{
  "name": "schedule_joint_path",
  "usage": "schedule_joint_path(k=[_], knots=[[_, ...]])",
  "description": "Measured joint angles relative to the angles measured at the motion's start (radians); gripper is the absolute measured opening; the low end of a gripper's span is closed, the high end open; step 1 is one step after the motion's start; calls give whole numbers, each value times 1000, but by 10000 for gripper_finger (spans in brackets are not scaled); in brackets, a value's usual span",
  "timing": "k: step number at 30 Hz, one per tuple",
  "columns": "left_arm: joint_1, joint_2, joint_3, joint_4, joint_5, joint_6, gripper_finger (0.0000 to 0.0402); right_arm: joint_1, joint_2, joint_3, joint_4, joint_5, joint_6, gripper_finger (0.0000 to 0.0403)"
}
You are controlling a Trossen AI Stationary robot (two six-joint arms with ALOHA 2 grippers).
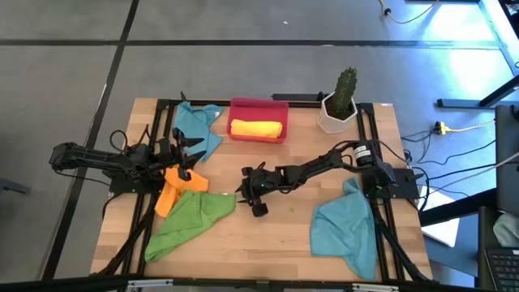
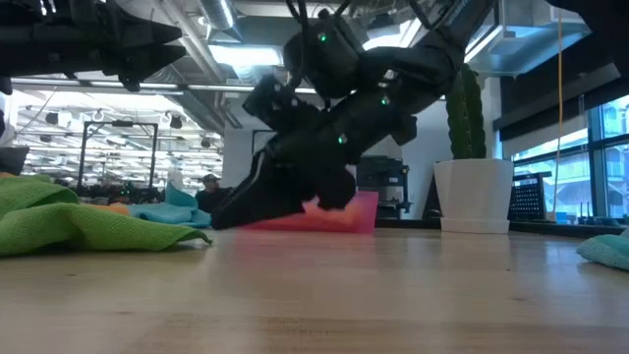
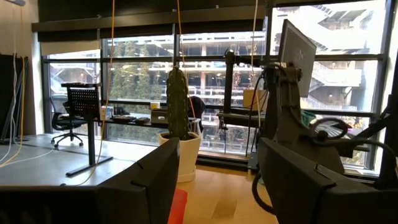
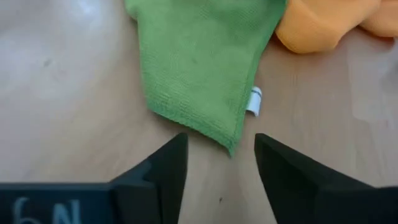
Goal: Roll microfiber towels into tight, uniform cylinder then place into a basket
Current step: Roll the green towel
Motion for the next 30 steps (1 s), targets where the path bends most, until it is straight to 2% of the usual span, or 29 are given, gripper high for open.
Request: schedule_joint_path(k=[4, 15, 19, 25, 30], knots=[[0, 0, 0, 0, 0, 0, 206, 1, 20, 7, 1, 54, -39, 196], [0, 0, 0, -1, 0, 0, 206, 1, 100, 98, 9, 55, -45, 159], [0, 0, 0, -4, 0, 0, 206, 1, 110, 110, 3, 54, -75, 121], [0, 0, 0, -7, 0, 0, 206, 4, 89, 109, -39, 81, -101, 15], [0, 0, 0, -8, 0, 0, 206, -2, 50, 107, -85, 195, -108, 11]])
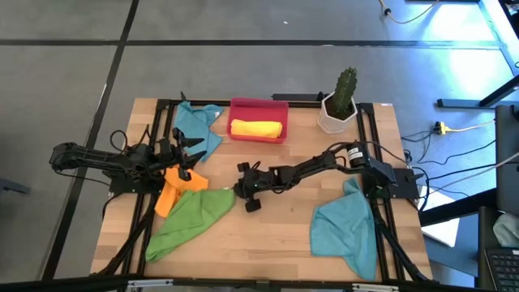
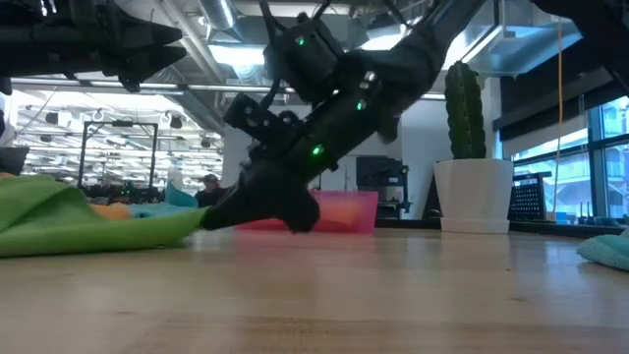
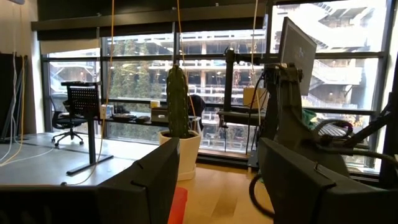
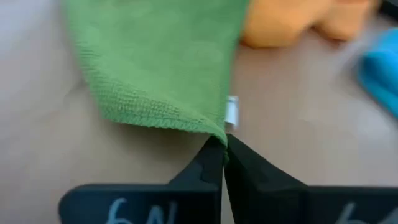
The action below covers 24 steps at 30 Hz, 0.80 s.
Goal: Roll microfiber towels into tight, uniform cylinder then place into a basket
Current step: Roll the green towel
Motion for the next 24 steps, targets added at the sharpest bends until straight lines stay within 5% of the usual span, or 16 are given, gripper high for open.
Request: schedule_joint_path(k=[9, 24], knots=[[0, 0, 0, -8, -1, 0, 206, 11, -147, -6, -173, 93, 32, 4], [1, 0, 0, 18, -2, -10, 206, 110, -484, -259, -137, 353, 23, 3]])
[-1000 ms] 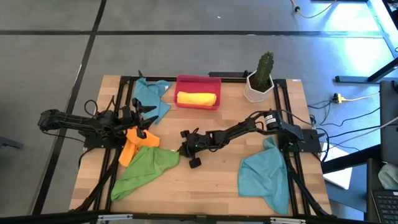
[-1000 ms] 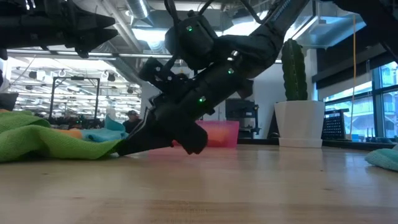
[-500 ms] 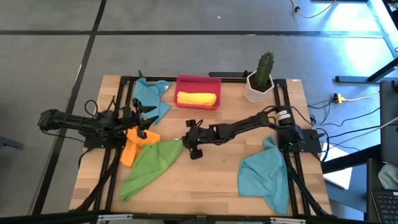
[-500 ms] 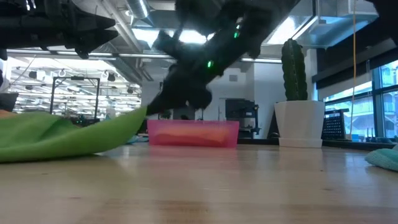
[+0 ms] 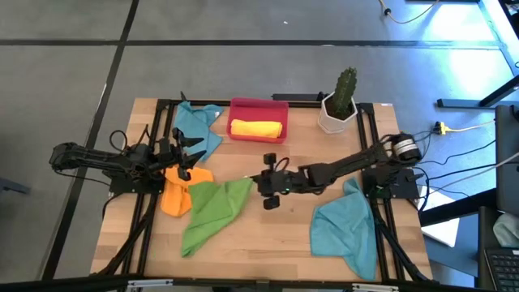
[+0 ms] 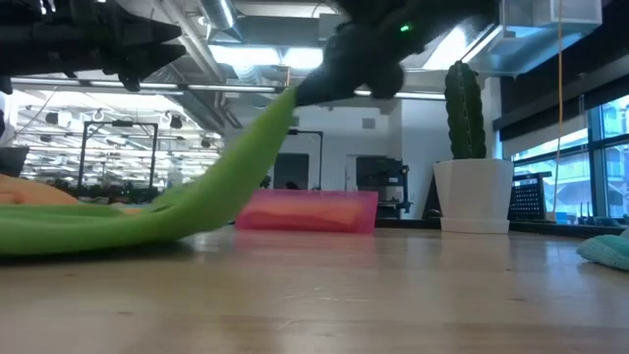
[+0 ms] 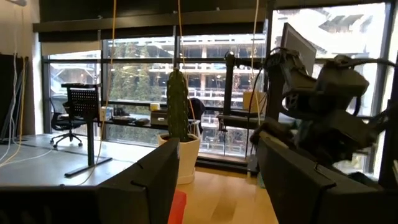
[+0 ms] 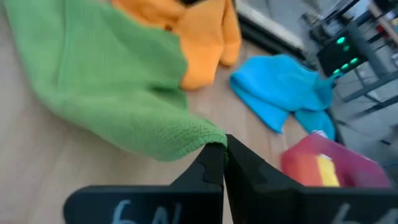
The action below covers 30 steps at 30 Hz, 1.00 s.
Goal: Roll microfiber towels into tight, uniform cylinder then place into a basket
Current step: Roll the green towel
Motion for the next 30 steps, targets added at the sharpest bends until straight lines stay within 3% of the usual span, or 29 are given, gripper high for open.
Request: schedule_joint_path(k=[6, 14, 21, 30], knots=[[0, -1, 0, 24, 40, -126, 206, -3, -121, -140, 92, 37, 17, 3], [-2, 57, 0, -18, 226, -155, 206, -50, -160, -229, 182, 36, 26, 3], [-68, 290, 92, -94, 115, -134, 206, -68, -160, -229, 184, 6, 46, 3], [-211, 711, 399, -307, -60, -94, 206, -67, -160, -229, 159, 6, 46, 3]])
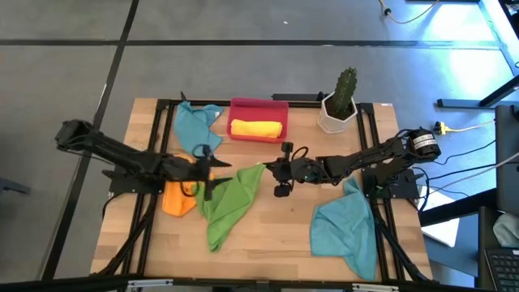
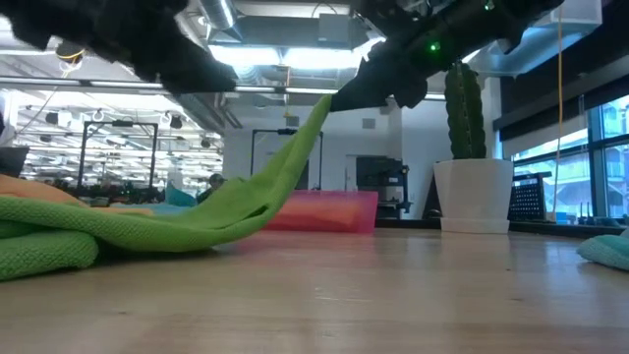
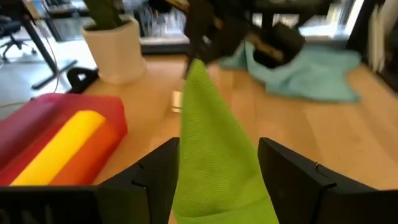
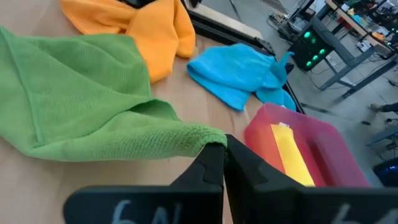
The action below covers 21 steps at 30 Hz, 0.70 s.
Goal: Roll microfiber towels into tight, uniform cylinder then place into a basket
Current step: Roll the green towel
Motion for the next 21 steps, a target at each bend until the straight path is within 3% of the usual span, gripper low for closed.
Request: schedule_joint_path(k=[6, 13, 17, 21], knots=[[-94, 253, 223, -233, -97, -5, 206, 0, 0, 0, -14, 0, 0, 4], [-209, 546, 407, -354, -196, -27, 206, 0, 0, 1, -14, 0, 0, 4], [-239, 666, 505, -447, -275, -32, 206, 0, 0, 1, -15, 0, 11, 4], [-240, 744, 573, -453, -288, -36, 206, 0, 0, 1, -20, 0, 16, 4]])
